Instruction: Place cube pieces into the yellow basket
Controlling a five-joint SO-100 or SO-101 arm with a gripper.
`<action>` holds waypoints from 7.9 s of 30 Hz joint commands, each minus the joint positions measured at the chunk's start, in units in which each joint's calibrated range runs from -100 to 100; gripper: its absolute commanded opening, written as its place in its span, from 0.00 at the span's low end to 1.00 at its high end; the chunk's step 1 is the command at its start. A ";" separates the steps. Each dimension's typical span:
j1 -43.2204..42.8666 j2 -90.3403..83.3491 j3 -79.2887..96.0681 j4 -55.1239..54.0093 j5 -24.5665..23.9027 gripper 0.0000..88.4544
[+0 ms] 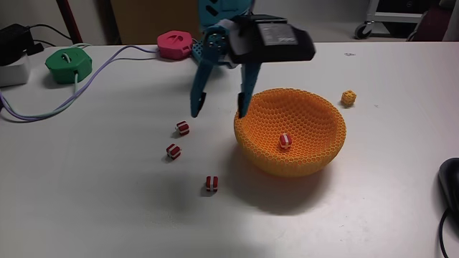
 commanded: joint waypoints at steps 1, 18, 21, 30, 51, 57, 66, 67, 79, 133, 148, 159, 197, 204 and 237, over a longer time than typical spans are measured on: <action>3.34 6.64 -10.17 2.04 -4.79 0.27; 4.65 37.79 -31.74 3.61 -5.08 0.23; 4.74 39.97 -32.51 4.39 -3.76 0.22; 5.67 42.53 -33.47 6.65 -2.10 0.21; 6.51 43.38 -31.36 9.08 -0.05 0.00; 8.28 41.49 -44.84 15.86 2.39 0.00; -4.21 32.40 -69.29 48.70 -5.32 0.00; -6.63 31.26 -66.60 48.70 -6.59 0.00; -18.84 16.68 -29.33 48.70 -12.31 0.03; 16.48 13.36 30.08 -38.71 3.96 0.28; 11.08 -0.94 2.06 6.21 4.30 0.00; -18.84 0.01 -7.76 29.93 -12.70 0.00; 15.36 -18.08 55.69 -31.58 2.69 0.47; 16.67 -13.63 55.60 -35.84 2.78 0.39; -20.05 -10.22 15.35 -2.13 -2.15 0.36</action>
